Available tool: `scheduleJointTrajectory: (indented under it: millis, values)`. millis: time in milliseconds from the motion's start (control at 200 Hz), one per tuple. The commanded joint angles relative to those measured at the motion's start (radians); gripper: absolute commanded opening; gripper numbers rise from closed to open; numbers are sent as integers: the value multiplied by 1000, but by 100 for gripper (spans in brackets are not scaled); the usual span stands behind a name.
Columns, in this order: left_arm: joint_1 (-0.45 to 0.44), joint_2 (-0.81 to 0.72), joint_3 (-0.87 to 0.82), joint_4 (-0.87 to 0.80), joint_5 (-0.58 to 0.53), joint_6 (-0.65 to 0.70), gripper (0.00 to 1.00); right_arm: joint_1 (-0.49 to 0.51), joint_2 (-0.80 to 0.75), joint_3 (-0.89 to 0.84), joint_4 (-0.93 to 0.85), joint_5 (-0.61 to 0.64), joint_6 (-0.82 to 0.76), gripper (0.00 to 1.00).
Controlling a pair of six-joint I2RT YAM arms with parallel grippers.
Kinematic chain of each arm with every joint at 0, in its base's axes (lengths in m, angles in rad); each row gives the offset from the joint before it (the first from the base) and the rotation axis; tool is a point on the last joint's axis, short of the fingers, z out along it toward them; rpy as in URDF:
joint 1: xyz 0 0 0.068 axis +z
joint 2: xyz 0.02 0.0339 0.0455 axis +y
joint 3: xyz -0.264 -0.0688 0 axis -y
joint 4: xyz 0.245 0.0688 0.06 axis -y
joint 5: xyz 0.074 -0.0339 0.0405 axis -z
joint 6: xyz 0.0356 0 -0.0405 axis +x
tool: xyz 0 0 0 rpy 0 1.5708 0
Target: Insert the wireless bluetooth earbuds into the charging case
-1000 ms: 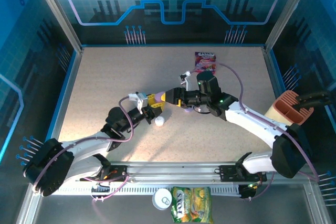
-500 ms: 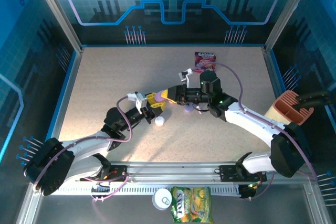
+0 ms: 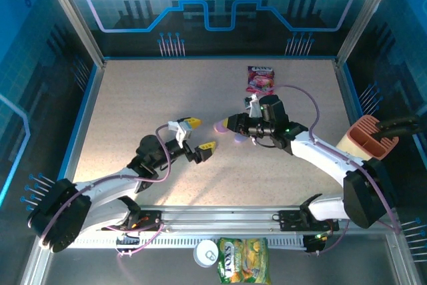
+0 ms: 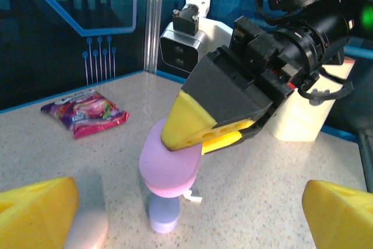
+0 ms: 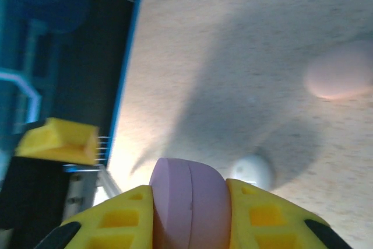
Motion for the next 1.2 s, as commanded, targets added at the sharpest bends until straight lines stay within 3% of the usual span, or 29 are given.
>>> scheduleJointTrajectory:
  millis: [0, 350, 510, 825, 910, 1081, 1196]
  values:
    - [-3, -66, -14, -129, 10, 76, 99, 4, 48, -7, -98, 115, -119, 22]
    - [-3, -196, -38, -308, -58, 62, 99, 63, 330, 39, -11, 140, -121, 22]
    - [-3, -215, -23, -394, -102, 62, 99, 79, 391, 51, -11, 158, -122, 26]
    - [-3, -148, 106, -685, -357, -86, 99, 106, 235, 52, -125, 276, -214, 61]
    - [-3, -120, 137, -750, -401, -134, 99, 120, 187, 82, -181, 321, -244, 66]
    - [-4, -31, 219, -887, -367, -125, 97, 119, 98, 62, -185, 354, -254, 69]
    - [-8, 51, 319, -1034, -266, -31, 94, 106, 53, 14, -186, 369, -245, 69]
